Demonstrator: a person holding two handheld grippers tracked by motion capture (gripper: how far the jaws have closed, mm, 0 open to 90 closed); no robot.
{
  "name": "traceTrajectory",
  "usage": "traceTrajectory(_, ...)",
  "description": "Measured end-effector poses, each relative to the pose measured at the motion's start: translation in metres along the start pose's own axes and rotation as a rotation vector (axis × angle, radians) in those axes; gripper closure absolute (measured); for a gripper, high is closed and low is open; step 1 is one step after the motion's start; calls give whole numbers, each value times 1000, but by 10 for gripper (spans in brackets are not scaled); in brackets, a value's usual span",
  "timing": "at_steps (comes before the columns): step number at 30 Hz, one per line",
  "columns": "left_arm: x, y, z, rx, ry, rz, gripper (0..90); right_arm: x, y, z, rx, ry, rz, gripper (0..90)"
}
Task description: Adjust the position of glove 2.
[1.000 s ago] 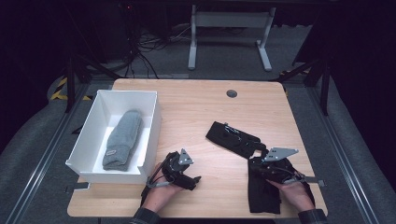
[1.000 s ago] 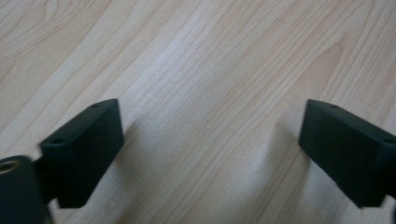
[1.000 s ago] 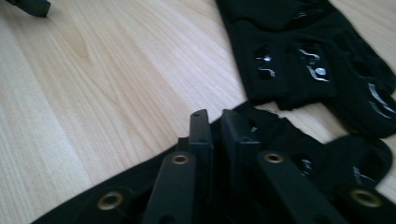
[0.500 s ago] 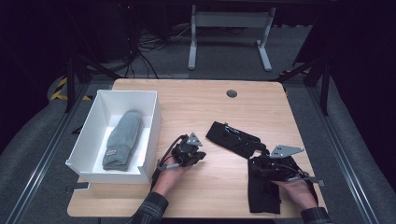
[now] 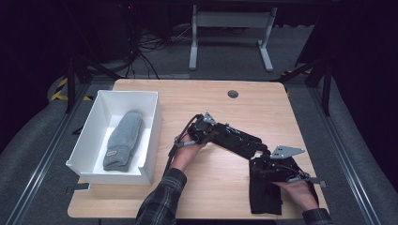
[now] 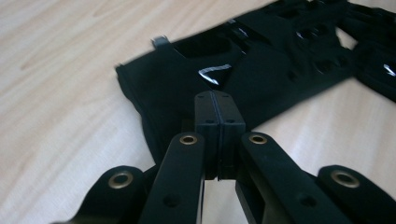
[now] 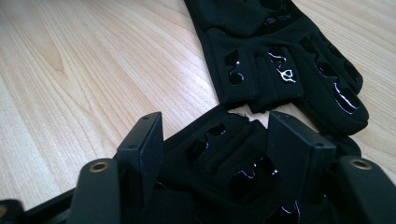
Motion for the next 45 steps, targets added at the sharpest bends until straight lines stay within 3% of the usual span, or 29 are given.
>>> traceTrajectory(6, 18, -1, -12, 0, 13, -66, 900, -1, -1, 0, 1, -3, 6, 379)
traceTrajectory(12, 19, -8, -7, 4, 26, -98, 900, -3, -2, 2, 8, -9, 7, 379)
traceTrajectory(16, 13, -16, -1, -4, 33, -111, 900, -2, -2, 1, 2, -12, 4, 379)
traceTrajectory(27, -12, -48, 18, -56, -16, -134, 900, -4, -3, 2, 11, -19, 3, 378)
traceTrajectory(32, -25, -64, 29, -53, -31, -157, 900, -4, -4, 3, 19, -24, 5, 377)
traceTrajectory(45, -54, -109, 60, -106, -68, -139, 900, -6, -6, 5, 34, -33, 8, 376)
Point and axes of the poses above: each handheld gripper's, and its own axes: x roughly forward along the jaws, y roughly out of its top, z roughly to its right, the point moved 2 cm from there along x, roughly forward along the jaws, and after that the axes turned 7 degrees about -z, right-handed, at the moved point
